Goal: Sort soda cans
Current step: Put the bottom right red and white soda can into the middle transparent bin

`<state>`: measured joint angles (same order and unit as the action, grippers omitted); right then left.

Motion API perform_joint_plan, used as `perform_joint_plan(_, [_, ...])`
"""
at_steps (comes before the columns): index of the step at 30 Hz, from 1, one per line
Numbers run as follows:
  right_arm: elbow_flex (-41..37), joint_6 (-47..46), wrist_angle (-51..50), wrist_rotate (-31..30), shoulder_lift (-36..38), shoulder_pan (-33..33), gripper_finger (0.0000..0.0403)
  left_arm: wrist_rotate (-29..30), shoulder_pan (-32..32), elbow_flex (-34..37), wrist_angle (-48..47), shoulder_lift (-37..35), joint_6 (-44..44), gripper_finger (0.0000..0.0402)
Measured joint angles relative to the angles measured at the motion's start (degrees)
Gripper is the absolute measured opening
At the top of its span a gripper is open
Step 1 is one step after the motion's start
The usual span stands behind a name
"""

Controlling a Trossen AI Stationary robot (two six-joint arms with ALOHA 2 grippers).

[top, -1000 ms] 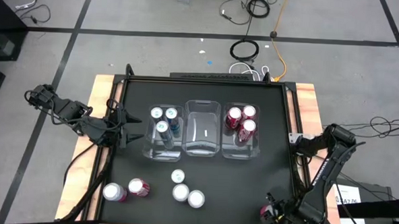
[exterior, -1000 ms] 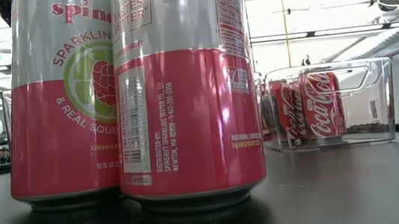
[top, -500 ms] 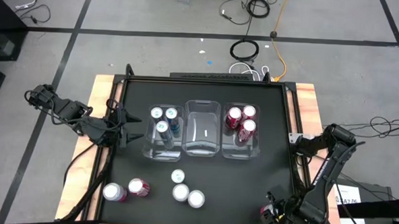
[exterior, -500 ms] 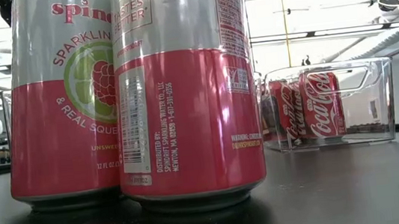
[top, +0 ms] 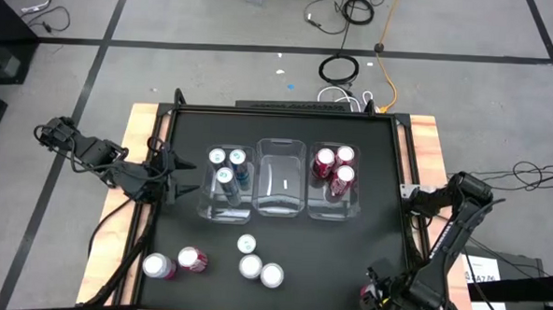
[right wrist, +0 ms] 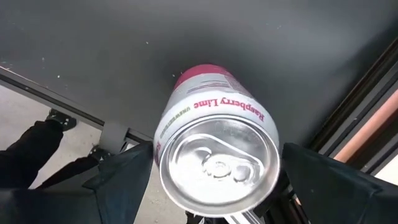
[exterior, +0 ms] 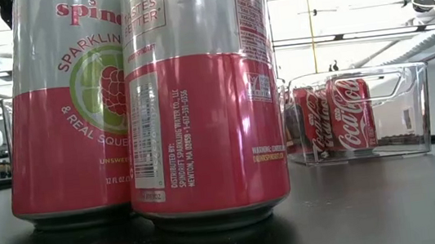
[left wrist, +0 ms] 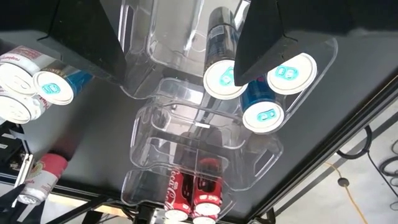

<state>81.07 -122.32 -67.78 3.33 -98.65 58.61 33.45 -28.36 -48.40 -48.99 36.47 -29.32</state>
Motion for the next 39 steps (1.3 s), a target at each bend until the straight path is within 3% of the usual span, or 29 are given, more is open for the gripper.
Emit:
perform_joint_plan(13, [-6.35, 0.3, 8.43, 0.03, 0.0, 0.0, 0.0347, 0.0, 0.0, 0.0, 0.0, -0.01, -0.24, 0.0304])
perform_joint_plan(21, [-6.35, 2.83, 8.27, 2.69, 0.01, -0.02, 0.0278, 0.0, 0.0, 0.0, 0.0, 0.0, 0.02, 0.0304])
perform_joint_plan(27, [-6.34, 3.02, 8.26, 3.14, 0.33, -1.39, 0.0278, 0.0, 0.0, 0.0, 0.0, -0.01, 0.1, 0.0304])
perform_joint_plan(34, [-1.22, 9.51, 5.22, 1.78, 0.57, -6.18, 0.0278, 0.0, 0.0, 0.0, 0.02, 0.0, 0.13, 0.0304])
perform_joint_plan(39, [7.29, 19.19, -1.4, -3.74, 0.63, -12.06, 0.0278, 0.0, 0.0, 0.0, 0.03, 0.0, 0.15, 0.0304])
